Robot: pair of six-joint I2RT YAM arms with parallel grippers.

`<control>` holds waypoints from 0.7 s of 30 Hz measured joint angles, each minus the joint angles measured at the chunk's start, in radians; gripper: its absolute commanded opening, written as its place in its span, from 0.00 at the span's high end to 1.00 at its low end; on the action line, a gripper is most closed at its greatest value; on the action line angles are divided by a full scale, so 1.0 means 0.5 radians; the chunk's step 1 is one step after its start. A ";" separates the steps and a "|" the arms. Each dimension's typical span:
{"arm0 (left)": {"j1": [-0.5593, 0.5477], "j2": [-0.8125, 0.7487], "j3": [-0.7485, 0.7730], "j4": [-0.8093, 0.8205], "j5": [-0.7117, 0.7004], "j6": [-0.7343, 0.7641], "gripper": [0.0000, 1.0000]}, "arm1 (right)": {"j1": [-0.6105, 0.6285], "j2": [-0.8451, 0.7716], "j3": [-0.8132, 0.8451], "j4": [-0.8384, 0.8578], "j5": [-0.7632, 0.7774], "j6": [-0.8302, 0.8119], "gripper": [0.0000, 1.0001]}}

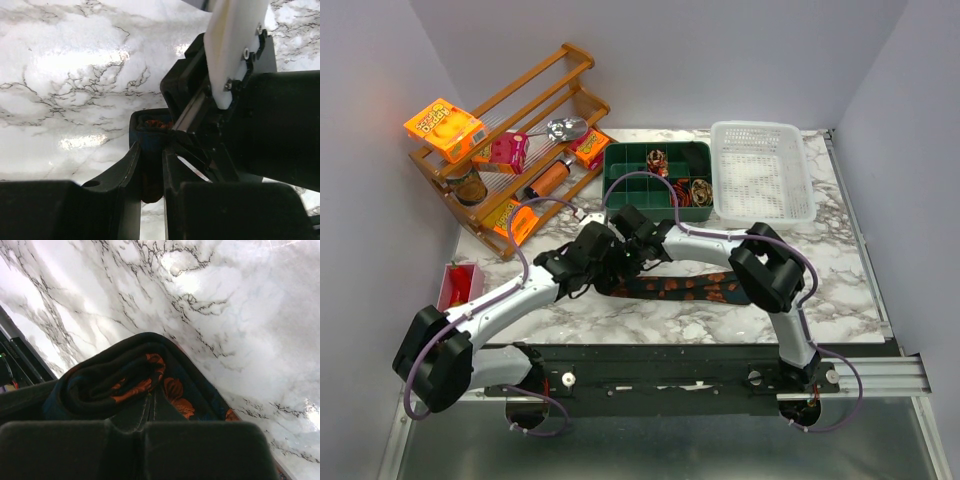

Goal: Roll the ties
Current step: Roll the tie at the center of the board.

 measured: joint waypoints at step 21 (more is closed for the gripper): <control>-0.134 0.124 0.160 -0.272 -0.328 -0.072 0.92 | -0.027 -0.117 -0.101 0.043 0.015 0.035 0.99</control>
